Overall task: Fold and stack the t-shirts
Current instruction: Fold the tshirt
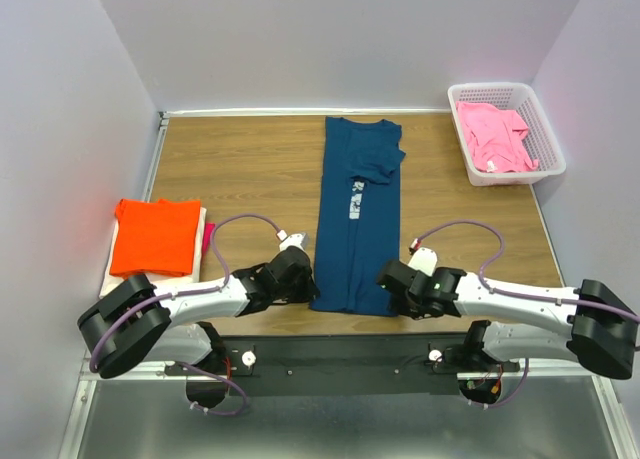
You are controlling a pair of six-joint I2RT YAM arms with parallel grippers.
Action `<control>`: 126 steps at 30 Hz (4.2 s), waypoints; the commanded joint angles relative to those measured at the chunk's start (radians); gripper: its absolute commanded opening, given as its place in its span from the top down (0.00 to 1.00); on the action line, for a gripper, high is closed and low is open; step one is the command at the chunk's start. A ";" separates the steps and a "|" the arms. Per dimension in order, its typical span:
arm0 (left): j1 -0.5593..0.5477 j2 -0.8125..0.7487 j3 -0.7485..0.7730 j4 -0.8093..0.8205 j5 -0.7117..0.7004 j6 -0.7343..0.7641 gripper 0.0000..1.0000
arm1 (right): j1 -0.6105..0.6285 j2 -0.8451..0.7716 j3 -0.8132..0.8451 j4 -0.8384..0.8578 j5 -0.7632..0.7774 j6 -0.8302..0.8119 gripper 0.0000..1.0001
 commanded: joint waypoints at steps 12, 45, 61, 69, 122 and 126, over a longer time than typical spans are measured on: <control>0.001 -0.004 0.010 -0.142 0.025 0.012 1.00 | 0.007 -0.112 -0.105 0.004 0.009 0.024 0.92; 0.003 -0.023 0.013 -0.142 0.037 0.026 1.00 | 0.009 0.068 0.053 0.013 0.041 -0.083 0.59; 0.003 -0.003 0.011 -0.129 0.039 0.031 1.00 | 0.012 0.040 0.077 0.024 0.013 -0.126 0.63; 0.003 0.006 0.014 -0.130 0.039 0.035 1.00 | 0.026 0.087 0.120 -0.003 0.027 -0.140 0.63; 0.003 0.008 -0.004 -0.125 0.048 0.029 1.00 | 0.099 0.111 0.053 -0.073 0.051 -0.042 0.97; 0.003 0.006 -0.004 -0.130 0.045 0.031 1.00 | 0.099 0.068 0.037 -0.108 0.059 -0.015 0.98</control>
